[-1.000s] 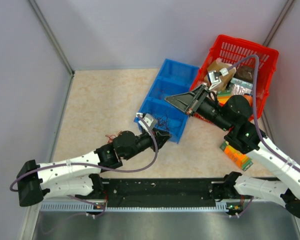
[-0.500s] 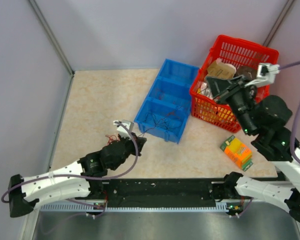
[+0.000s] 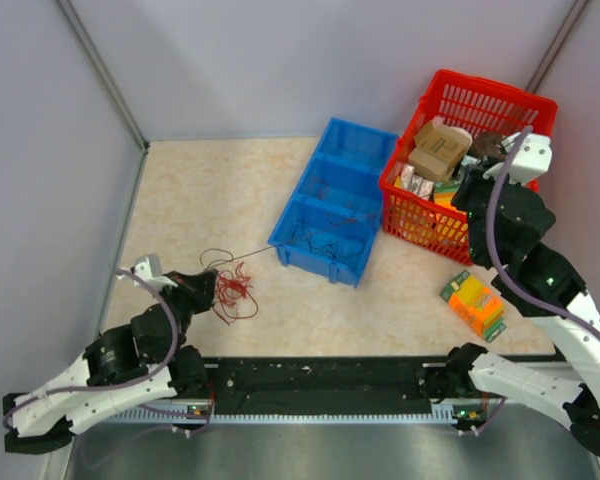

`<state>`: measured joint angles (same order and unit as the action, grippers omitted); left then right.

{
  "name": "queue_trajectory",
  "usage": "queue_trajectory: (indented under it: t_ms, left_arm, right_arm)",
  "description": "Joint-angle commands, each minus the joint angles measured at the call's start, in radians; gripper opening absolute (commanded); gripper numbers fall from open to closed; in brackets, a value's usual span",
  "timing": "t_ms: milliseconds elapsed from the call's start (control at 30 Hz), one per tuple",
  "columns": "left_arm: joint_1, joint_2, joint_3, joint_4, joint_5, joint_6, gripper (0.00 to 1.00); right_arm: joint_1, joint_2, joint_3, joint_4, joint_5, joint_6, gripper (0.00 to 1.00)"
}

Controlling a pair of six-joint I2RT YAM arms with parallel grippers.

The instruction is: Untangle the cables

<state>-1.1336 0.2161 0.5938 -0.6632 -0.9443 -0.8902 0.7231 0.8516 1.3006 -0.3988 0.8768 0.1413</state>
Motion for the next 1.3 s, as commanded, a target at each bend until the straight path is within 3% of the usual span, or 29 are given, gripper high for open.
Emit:
queue_trajectory:
  t_ms: [0, 167, 367, 433, 600, 667, 1067, 1167, 1267]
  left_arm:
    - [0.005, -0.07, 0.07, -0.217, -0.2, 0.0, 0.0]
    - [0.005, -0.11, 0.132, -0.24, -0.238, 0.077, 0.0]
    - [0.005, -0.091, 0.09, 0.023, -0.029, 0.301, 0.0]
    - [0.005, -0.041, 0.112, -0.033, -0.049, 0.274, 0.0]
    - [0.005, 0.042, 0.26, -0.422, -0.304, -0.011, 0.0]
    - [0.005, 0.026, 0.308, -0.478, -0.355, -0.023, 0.0]
    - [0.003, -0.17, 0.363, -0.349, -0.401, 0.2, 0.0]
    - [0.003, -0.172, 0.367, -0.311, -0.352, 0.235, 0.0]
    - [0.003, -0.167, 0.319, -0.141, -0.217, 0.374, 0.0]
  right_arm:
    - [-0.083, -0.009, -0.007, -0.001, 0.155, -0.095, 0.0]
    - [-0.131, -0.055, -0.043, -0.04, 0.105, -0.03, 0.0]
    - [-0.131, -0.095, -0.087, -0.09, -0.257, 0.122, 0.0]
    - [-0.131, -0.089, -0.107, -0.101, -0.224, 0.116, 0.0]
    - [-0.132, -0.098, -0.159, -0.161, 0.121, 0.103, 0.0]
    - [-0.139, -0.127, -0.173, -0.172, 0.18, 0.118, 0.0]
    - [-0.145, -0.255, -0.201, -0.175, 0.214, 0.119, 0.0]
    - [-0.145, -0.269, -0.196, -0.173, 0.107, 0.13, 0.0]
    - [-0.145, -0.276, -0.21, -0.176, -0.087, 0.162, 0.0]
